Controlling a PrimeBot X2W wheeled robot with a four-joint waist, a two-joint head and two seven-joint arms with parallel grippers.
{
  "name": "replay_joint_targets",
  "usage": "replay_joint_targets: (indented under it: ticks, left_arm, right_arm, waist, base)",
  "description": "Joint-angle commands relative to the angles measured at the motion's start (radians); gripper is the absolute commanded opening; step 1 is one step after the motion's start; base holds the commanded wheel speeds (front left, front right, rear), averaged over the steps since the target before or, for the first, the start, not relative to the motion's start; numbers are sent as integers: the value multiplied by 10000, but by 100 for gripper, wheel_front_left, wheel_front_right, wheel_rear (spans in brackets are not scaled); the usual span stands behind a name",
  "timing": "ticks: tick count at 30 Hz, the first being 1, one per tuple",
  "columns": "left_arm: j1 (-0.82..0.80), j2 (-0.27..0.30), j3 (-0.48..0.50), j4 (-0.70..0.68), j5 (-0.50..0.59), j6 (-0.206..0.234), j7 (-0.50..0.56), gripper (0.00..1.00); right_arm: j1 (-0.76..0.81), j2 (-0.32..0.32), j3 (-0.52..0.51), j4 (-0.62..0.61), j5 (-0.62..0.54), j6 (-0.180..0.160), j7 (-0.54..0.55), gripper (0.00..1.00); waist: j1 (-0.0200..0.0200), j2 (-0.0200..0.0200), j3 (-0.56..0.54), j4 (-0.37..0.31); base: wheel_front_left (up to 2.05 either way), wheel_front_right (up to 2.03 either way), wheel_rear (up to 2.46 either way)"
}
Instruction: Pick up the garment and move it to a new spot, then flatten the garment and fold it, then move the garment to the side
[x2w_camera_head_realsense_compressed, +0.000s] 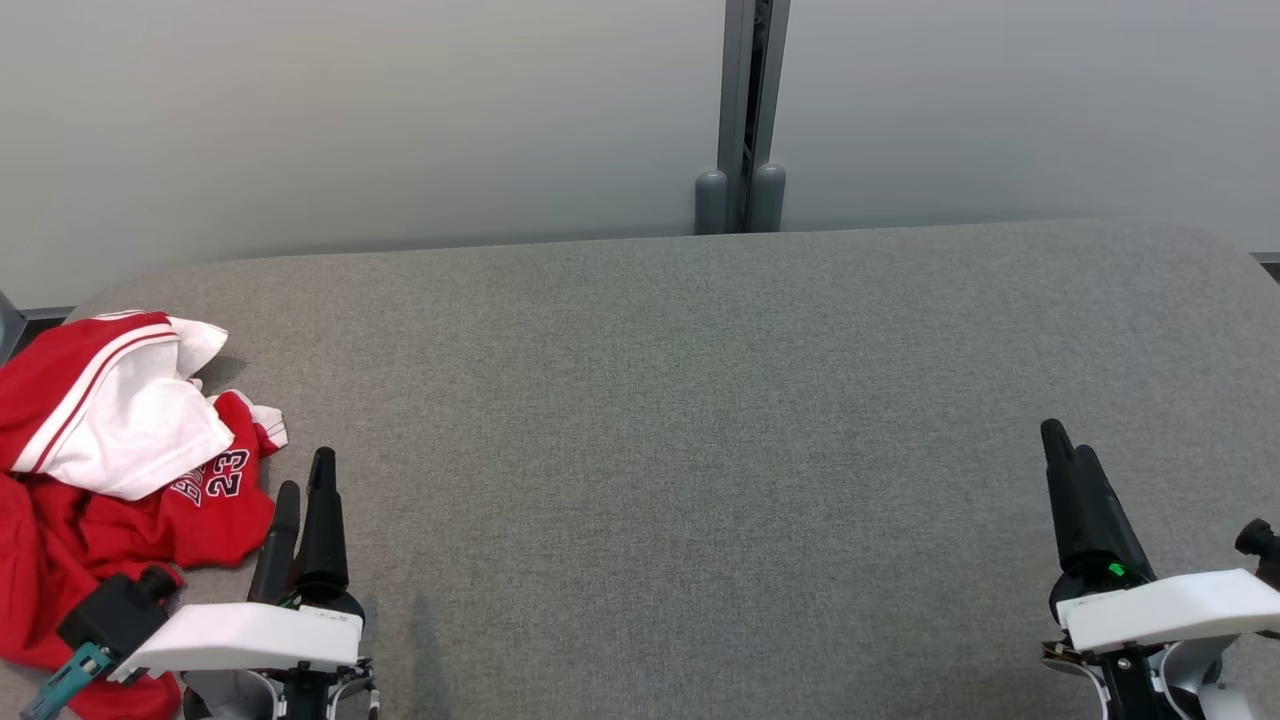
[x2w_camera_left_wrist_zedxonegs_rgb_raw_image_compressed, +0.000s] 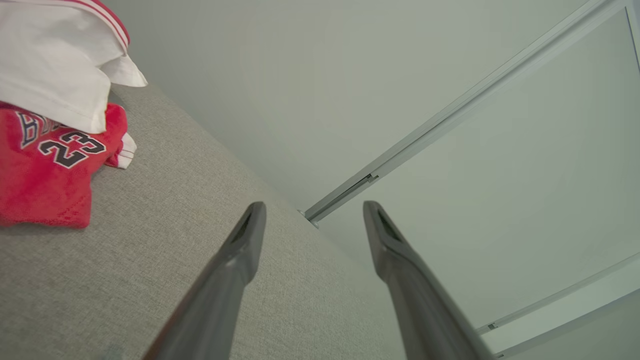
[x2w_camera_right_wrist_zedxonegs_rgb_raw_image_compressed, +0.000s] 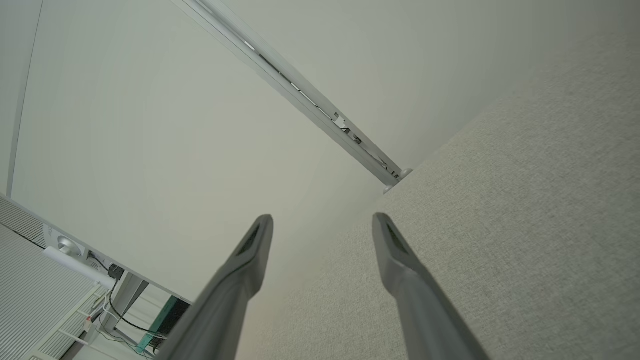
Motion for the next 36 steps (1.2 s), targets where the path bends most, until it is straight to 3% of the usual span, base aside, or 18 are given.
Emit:
replay_joint_targets:
  ticks: [1,16,36]
  left_arm:
    - [-235,75,-20,-140,216,23,-55,100]
    - [-209,98,-438,97,2746,485,-539,100]
    - [-254,115,-677,108,4743,690,-1014,100]
  right_arm:
    - [-231,-114,30,-180,-216,15,-87,100]
    - [-217,-325,560,-115,-2870,17,-568,100]
    - [-203,-354,811,-178,-4759,19,-1001,100]
  waist:
    - [0,0,0,2]
    - [0,0,-23,64]
    - [0,0,-25,79]
  base:
    - [0,0,0]
    - [0,0,0]
    - [0,0,0]
